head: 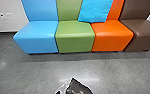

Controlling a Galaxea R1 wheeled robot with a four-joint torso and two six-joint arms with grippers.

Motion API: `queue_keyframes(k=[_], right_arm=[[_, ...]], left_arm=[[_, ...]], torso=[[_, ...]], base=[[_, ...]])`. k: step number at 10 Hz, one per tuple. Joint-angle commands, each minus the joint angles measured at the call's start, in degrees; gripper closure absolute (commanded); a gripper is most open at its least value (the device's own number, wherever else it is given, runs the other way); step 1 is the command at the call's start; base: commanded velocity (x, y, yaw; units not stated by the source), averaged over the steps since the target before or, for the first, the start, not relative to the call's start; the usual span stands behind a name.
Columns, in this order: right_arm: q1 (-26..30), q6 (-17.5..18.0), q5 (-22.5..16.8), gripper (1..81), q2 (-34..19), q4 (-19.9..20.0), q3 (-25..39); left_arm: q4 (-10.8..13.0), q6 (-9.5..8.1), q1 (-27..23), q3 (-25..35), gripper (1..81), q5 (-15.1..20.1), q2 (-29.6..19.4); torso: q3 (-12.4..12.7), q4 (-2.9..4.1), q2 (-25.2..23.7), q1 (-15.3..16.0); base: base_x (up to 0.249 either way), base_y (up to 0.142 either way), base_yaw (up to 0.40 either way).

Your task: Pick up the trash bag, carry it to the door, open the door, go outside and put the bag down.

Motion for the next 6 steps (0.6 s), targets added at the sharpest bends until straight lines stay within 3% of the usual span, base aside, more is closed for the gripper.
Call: queue_keyframes(k=[1,6], right_arm=[[1.9,0.0,-4.4,1.0,-3.0,0.7,0.5],[1.6,0.0,-5.0,1.0,0.4,0.5,-2.0]], left_arm=[[0.8,0.19,-5.0,2.7,81.1,3.8,-2.3],[0.5,0.01,-5.3,9.2,81.1,3.4,-7.7]], torso=[[5.5,0.0,5.6,-3.6],[15.0,0.0,15.7,-10.1]], base=[[0.0,0.0,0.0],[0.0,0.0,0.0]])
